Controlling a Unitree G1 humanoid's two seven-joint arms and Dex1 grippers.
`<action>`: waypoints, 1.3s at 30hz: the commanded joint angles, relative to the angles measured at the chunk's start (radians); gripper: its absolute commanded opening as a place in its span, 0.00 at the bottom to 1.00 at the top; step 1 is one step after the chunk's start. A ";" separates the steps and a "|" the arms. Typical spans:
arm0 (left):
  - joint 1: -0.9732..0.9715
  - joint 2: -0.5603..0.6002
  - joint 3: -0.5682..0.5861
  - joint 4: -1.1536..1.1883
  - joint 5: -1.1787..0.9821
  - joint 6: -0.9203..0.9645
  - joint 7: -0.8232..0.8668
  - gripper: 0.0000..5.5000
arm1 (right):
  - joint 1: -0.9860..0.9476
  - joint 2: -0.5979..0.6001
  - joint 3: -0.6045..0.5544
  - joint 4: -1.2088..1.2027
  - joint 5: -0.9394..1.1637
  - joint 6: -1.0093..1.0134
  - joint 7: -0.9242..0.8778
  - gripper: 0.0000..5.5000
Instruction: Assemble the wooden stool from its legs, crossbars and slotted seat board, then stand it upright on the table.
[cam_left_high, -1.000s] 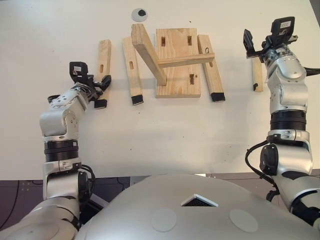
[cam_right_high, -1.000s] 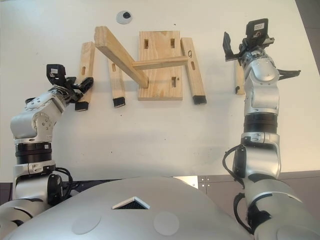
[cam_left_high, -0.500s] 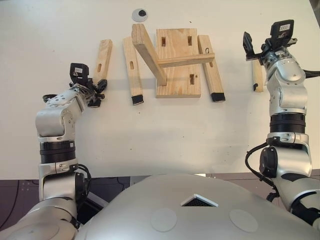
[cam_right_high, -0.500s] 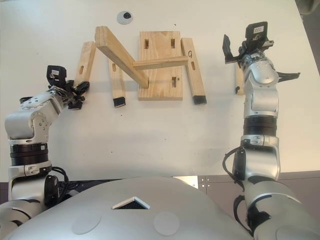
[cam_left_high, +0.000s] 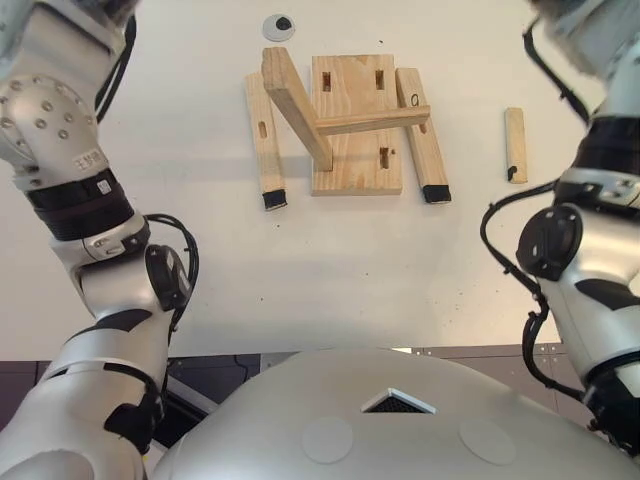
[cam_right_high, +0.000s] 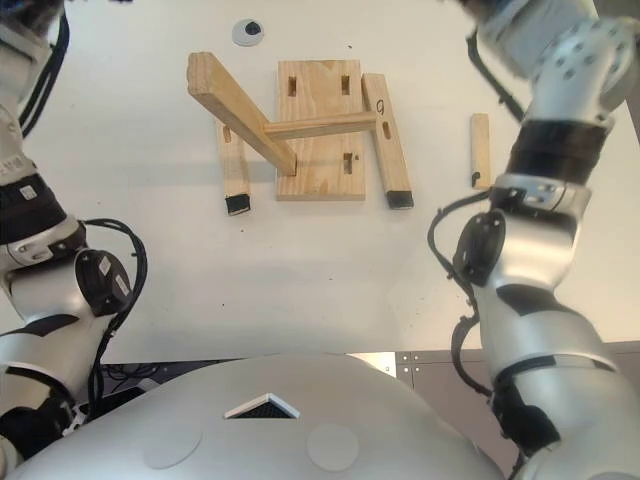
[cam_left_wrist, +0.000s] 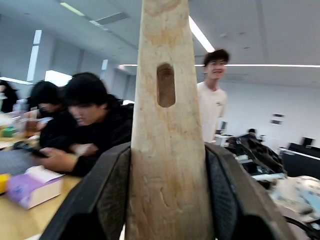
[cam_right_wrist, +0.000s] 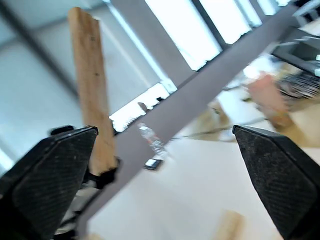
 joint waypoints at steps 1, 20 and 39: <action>-0.036 -0.011 -0.050 -0.130 -0.127 0.083 -0.002 0.37 | -0.106 -0.008 -0.072 -0.005 0.169 0.122 0.010 0.98; 0.102 0.013 -0.182 -0.211 -0.131 0.071 -0.017 0.37 | -0.135 -0.103 -0.010 -0.045 0.205 0.177 0.051 0.70; 0.099 0.019 -0.172 -0.149 -0.065 0.002 -0.028 0.48 | -0.115 -0.116 -0.022 -0.080 0.078 -0.017 0.085 0.39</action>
